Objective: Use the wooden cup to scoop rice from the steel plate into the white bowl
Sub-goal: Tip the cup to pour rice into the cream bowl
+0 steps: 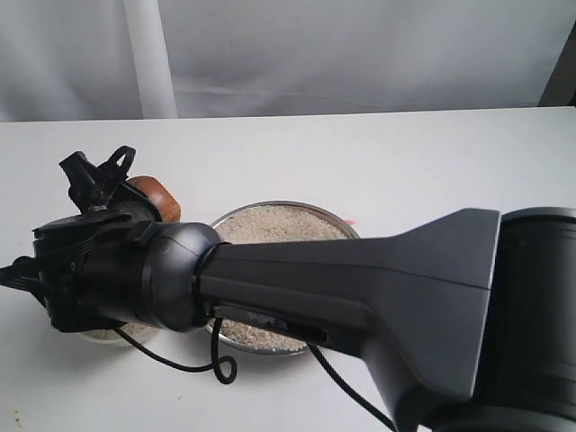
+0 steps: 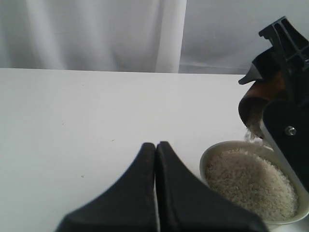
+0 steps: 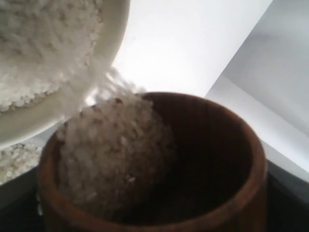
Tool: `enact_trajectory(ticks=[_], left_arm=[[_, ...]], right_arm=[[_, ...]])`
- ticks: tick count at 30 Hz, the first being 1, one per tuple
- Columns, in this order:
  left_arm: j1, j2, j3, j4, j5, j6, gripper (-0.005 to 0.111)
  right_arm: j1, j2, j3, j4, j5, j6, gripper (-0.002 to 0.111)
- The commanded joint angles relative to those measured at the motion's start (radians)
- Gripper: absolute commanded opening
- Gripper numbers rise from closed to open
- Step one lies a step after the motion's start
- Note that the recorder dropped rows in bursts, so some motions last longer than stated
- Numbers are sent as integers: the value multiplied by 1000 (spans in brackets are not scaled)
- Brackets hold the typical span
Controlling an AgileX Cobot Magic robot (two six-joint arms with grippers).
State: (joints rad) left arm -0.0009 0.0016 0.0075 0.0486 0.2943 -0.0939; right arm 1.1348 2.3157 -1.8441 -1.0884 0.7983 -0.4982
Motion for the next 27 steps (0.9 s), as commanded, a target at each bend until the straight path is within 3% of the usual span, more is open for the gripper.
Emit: enact_trajectory(ticks=[1, 27], left_arm=[[-4, -2, -8, -5, -10, -2, 0], [-4, -2, -8, -5, -10, -2, 0]], right_arm=[[4, -6, -8, -53, 19, -26, 0], [31, -6, -8, -234, 52, -109, 0]])
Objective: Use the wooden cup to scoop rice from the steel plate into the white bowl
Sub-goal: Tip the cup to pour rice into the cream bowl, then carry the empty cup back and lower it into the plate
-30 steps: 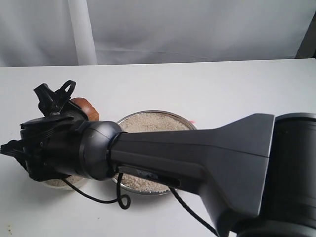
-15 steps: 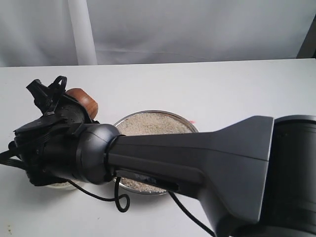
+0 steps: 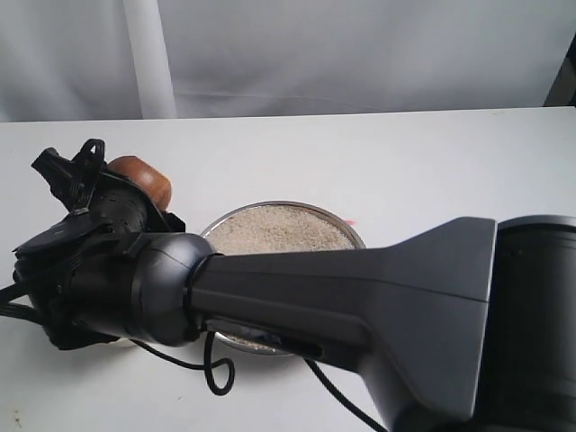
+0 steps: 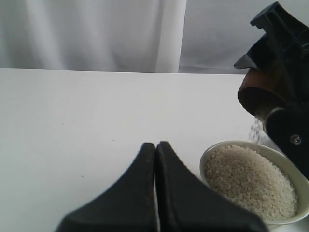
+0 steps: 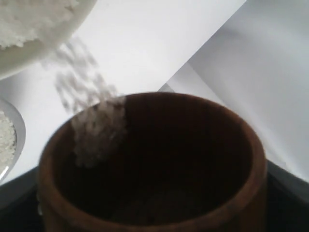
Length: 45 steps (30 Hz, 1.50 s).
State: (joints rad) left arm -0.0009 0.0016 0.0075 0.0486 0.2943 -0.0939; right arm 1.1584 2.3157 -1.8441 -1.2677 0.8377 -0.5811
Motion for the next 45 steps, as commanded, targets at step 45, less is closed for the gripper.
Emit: enact_trajectory(ticks=[45], left_arm=[[-4, -2, -8, -5, -10, -2, 0]], right_arm=[[-137, -307, -8, 602, 123, 103, 0]])
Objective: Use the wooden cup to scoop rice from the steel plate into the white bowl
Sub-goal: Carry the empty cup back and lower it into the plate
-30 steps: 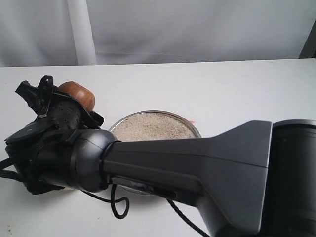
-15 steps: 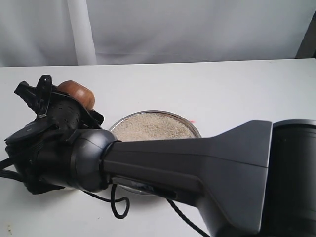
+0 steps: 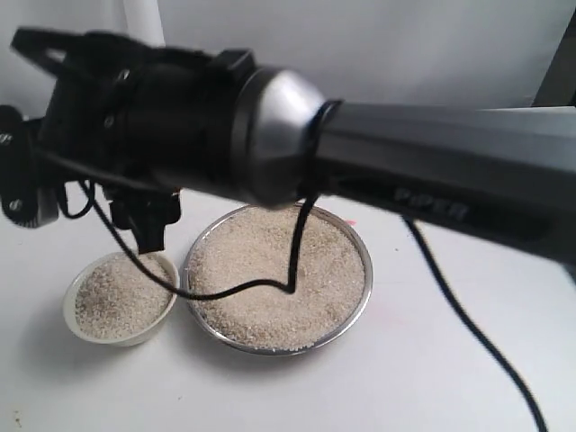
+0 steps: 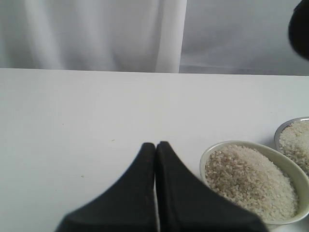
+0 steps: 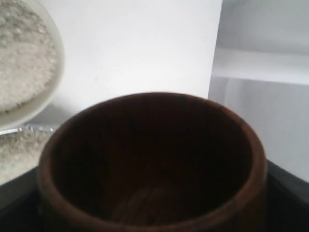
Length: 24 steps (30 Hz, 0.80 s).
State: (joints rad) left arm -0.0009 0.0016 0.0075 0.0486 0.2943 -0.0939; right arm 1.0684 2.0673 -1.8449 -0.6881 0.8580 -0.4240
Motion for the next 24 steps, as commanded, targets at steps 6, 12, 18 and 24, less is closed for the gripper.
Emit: enact_trajectory(ticks=[6, 12, 18, 24], left_arm=[[-4, -2, -8, -5, -10, -2, 0], [-4, -2, -8, -5, -10, -2, 0], [-4, -2, -8, -5, -10, -2, 0], [-4, -2, -8, -5, -10, -2, 0]], right_arm=[[-118, -59, 5, -40, 271, -175, 0], [-194, 25, 119, -125, 271, -202, 0], [-206, 143, 134, -186, 271, -213, 0], [-210, 209, 138, -194, 271, -226, 0]])
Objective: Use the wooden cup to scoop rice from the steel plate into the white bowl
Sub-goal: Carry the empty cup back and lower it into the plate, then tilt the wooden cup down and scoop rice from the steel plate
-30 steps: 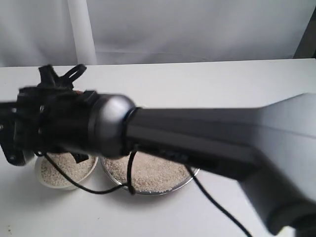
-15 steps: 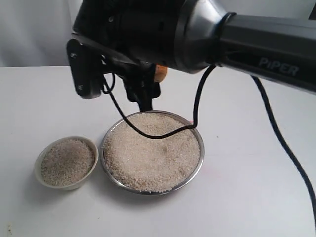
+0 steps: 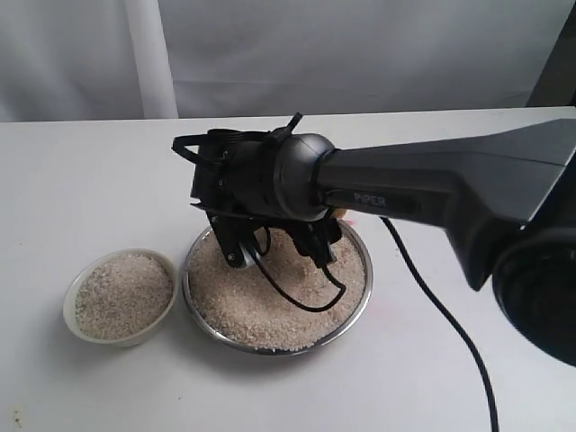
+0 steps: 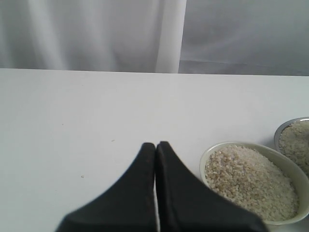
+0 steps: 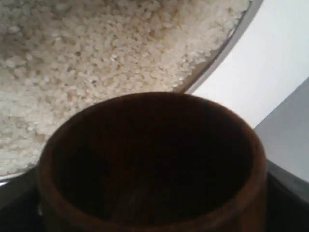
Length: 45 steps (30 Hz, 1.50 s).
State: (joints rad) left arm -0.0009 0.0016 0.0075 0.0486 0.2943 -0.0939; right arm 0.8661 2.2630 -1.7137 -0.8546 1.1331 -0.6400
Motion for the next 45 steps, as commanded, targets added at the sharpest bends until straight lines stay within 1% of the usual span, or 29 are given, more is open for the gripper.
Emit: enact_trajectory(ticks=[1, 6, 13, 19, 24, 29, 34, 39, 45], left_arm=[[-4, -2, -8, -5, -10, -2, 0], [-4, -2, -8, -5, -10, -2, 0], [-4, -2, -8, -5, -10, -2, 0], [-4, -2, -8, -5, -10, -2, 0], [-4, -2, -8, -5, -10, -2, 0], [-4, -2, -8, -5, -10, -2, 0], [-4, -2, -8, -5, -10, -2, 0], [-4, -2, -8, -5, -10, -2, 0], [-4, -2, -8, -5, -10, -2, 0]], right_arm=[[-7, 26, 7, -27, -4, -10, 0], [-7, 48, 7, -36, -4, -10, 0], [-35, 69, 7, -43, -7, -10, 0], [-40, 100, 7, -15, -26, -10, 0], [-30, 100, 7, 52, -73, -32, 0], [-4, 100, 7, 63, -107, -41, 0], [11, 91, 2, 138, -154, -69, 0], [20, 76, 2, 148, -166, -69, 0], [20, 55, 2, 224, -179, -67, 0]])
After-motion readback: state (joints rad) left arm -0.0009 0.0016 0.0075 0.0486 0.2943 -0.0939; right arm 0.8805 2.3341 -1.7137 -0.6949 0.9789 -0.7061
